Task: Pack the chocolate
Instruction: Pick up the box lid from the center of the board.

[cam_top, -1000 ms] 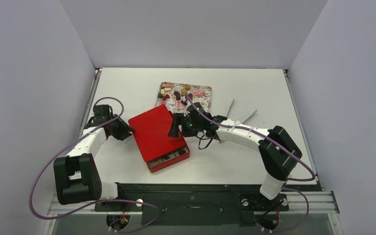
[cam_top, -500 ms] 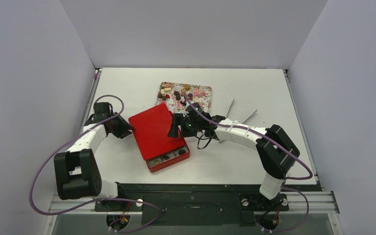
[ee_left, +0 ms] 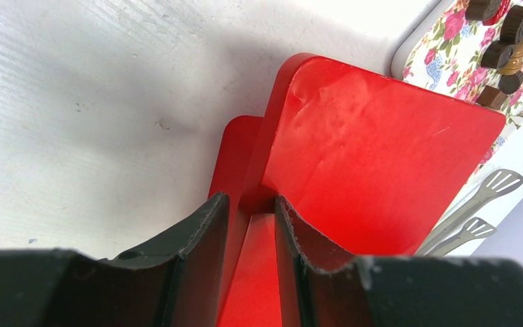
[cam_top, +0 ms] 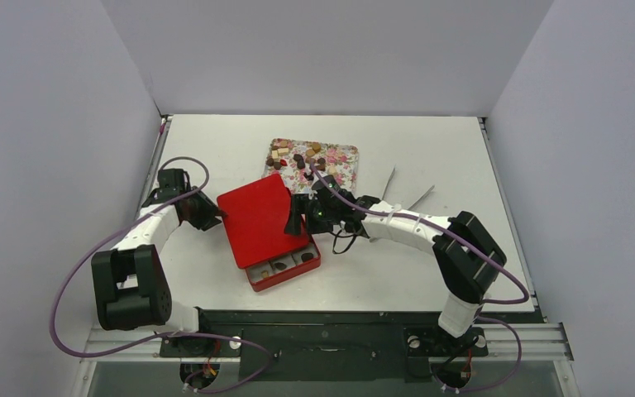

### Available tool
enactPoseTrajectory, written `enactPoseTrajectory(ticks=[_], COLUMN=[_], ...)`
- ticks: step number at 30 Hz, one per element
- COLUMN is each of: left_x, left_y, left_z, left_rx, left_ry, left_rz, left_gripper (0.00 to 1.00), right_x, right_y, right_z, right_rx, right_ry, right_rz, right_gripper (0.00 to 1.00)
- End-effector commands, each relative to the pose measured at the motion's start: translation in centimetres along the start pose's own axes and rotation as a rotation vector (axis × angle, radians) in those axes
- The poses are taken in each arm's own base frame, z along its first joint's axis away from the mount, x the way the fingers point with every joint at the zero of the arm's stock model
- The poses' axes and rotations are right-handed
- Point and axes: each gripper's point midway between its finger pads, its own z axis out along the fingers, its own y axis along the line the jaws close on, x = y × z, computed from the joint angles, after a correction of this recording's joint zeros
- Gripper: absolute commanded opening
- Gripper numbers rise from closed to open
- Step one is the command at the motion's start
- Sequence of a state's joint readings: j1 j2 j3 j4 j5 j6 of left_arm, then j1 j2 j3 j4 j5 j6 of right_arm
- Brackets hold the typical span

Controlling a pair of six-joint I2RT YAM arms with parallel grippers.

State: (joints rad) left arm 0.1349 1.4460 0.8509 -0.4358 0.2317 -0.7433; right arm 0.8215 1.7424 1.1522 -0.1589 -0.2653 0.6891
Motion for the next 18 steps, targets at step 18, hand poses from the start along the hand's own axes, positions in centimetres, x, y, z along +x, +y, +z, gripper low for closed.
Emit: enactPoseTrajectory(ticks=[18], left_x=[2.0], left_y=[3.2], left_z=[1.1], left_rx=[-0.113], left_ry=[0.036], left_rz=[0.005], left_gripper=[0.27], right_x=[-2.2], right_y=[0.2], right_z=[0.6], right_rx=[-0.123], right_ry=[-0.018], right_rz=[0.088], right_gripper=[0.67])
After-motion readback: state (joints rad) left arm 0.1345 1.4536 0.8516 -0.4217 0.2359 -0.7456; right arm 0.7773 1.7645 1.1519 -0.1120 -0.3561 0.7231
